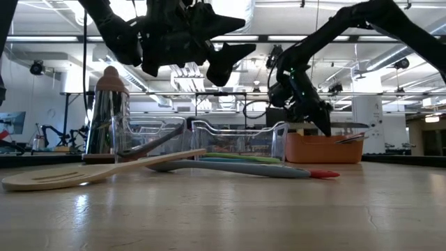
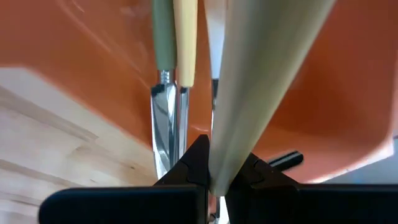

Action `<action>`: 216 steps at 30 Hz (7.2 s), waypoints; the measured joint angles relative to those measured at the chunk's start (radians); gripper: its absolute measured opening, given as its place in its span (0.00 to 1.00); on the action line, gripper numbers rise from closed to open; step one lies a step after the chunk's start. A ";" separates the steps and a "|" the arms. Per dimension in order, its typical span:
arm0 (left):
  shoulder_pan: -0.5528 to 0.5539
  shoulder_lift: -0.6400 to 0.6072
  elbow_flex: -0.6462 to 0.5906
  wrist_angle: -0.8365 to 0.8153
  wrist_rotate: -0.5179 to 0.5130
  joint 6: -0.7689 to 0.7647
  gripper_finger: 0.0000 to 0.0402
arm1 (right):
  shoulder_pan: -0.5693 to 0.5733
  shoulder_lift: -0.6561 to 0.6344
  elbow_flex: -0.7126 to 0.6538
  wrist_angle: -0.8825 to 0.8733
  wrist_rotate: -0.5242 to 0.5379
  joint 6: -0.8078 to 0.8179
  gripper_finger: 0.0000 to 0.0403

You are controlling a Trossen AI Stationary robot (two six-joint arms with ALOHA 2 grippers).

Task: Pick & Place Kitchen Items
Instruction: Put the yellow knife into the orange bin, then put the red spatula into the right transparent bin

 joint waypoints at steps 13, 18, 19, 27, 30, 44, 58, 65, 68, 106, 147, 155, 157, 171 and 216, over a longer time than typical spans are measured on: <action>0.002 0.000 0.000 0.000 0.000 0.008 0.63 | -0.001 0.032 -0.004 0.000 -0.021 -0.010 0.03; 0.002 0.000 0.000 0.001 0.000 0.007 0.63 | -0.002 0.032 -0.015 0.001 -0.021 -0.007 0.03; 0.002 0.000 0.000 0.001 0.000 0.007 0.63 | -0.002 0.032 -0.016 0.000 -0.022 -0.007 0.03; 0.002 0.000 0.000 0.001 0.000 0.008 0.63 | -0.002 0.032 -0.025 0.004 -0.046 -0.007 0.03; 0.001 0.000 0.000 0.001 0.000 0.007 0.63 | -0.002 0.032 -0.028 0.008 -0.047 -0.007 0.03; 0.001 0.000 0.000 0.001 0.000 0.007 0.63 | -0.009 0.032 -0.034 0.008 -0.087 -0.002 0.03; 0.001 0.000 0.001 0.002 0.000 0.008 0.63 | -0.009 0.031 -0.065 0.039 -0.062 0.022 0.03; 0.001 0.000 0.001 0.002 0.000 0.007 0.63 | -0.010 0.031 -0.072 0.042 -0.071 0.019 0.06; 0.001 0.000 0.001 0.002 0.000 0.007 0.63 | -0.009 0.031 -0.072 0.043 -0.068 0.018 0.09; 0.001 0.000 0.002 0.002 0.003 0.031 0.63 | 0.057 -0.095 0.125 0.014 -0.038 0.016 0.27; 0.010 -0.174 -0.003 -0.504 -0.095 0.158 0.63 | 0.799 -0.540 -0.457 0.710 -0.038 0.278 0.32; 0.015 -0.178 -0.027 -0.578 -0.141 0.182 0.63 | 0.761 -0.416 -0.487 0.776 -0.046 0.277 0.47; 0.023 -0.179 -0.035 -0.590 -0.151 0.184 0.63 | 0.761 -0.383 -0.481 0.777 -0.049 0.277 0.52; 0.075 -0.327 -0.073 -0.936 -0.345 0.219 0.63 | 0.761 -0.214 -0.439 0.858 -0.051 0.219 0.80; 0.081 -0.456 -0.151 -0.925 -0.372 0.216 0.63 | 0.719 -0.038 -0.434 0.956 -0.181 0.257 0.32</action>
